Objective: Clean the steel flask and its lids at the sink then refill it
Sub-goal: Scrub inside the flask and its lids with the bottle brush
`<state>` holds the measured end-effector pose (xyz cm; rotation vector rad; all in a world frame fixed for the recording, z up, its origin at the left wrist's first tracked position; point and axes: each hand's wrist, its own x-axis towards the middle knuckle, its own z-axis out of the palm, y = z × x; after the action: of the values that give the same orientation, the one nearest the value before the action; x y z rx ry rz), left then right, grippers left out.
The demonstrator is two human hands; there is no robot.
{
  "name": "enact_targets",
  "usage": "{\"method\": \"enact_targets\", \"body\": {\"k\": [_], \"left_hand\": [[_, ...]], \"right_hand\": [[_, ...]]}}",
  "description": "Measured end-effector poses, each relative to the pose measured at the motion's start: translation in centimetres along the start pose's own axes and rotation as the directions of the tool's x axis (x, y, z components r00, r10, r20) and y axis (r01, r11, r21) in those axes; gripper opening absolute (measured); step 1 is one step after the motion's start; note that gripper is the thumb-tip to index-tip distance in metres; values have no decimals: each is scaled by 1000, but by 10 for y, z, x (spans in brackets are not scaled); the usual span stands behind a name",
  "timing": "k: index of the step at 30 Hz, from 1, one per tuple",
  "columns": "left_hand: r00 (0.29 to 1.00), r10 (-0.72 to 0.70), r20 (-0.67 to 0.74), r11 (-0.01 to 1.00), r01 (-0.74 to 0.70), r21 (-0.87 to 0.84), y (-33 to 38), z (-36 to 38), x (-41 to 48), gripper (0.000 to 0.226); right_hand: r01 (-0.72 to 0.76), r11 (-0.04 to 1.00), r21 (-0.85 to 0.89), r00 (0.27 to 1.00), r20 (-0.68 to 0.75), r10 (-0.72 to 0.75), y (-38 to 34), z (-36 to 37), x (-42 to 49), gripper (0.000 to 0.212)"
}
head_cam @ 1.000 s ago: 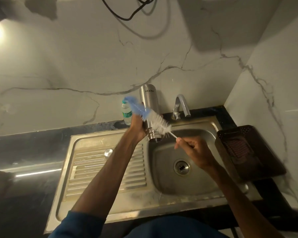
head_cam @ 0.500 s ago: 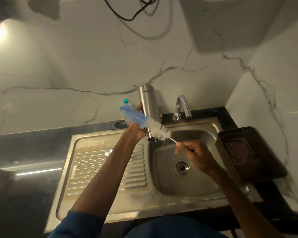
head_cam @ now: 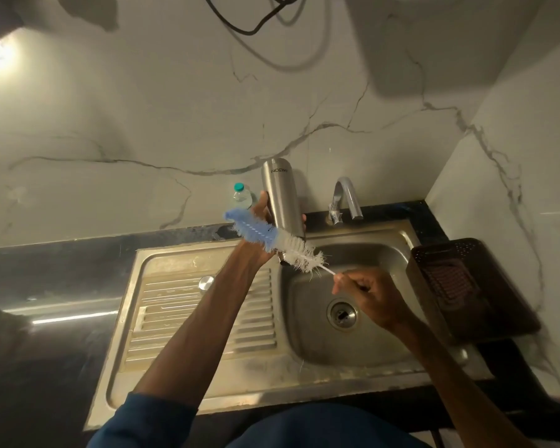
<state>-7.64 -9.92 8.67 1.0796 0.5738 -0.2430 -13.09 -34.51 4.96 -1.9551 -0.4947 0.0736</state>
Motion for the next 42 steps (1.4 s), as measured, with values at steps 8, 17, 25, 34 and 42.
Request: {"method": "enact_targets", "body": {"k": [8, 17, 25, 34, 42], "left_hand": [[994, 0, 112, 994, 12, -107, 4, 19, 26, 47], [986, -28, 166, 998, 37, -53, -3, 21, 22, 62], [1000, -18, 22, 998, 20, -60, 6, 25, 12, 29], [940, 9, 341, 983, -71, 171, -7, 31, 1, 62], [947, 100, 306, 954, -179, 240, -1, 27, 0, 42]], "right_hand": [[3, 999, -39, 993, -115, -7, -2, -3, 22, 29], [-19, 996, -90, 989, -146, 6, -2, -7, 29, 29], [-24, 998, -59, 998, -52, 21, 6, -12, 8, 29], [-70, 994, -89, 952, -303, 40, -10, -36, 57, 34], [-88, 992, -85, 986, -150, 75, 3, -29, 28, 27]]}}
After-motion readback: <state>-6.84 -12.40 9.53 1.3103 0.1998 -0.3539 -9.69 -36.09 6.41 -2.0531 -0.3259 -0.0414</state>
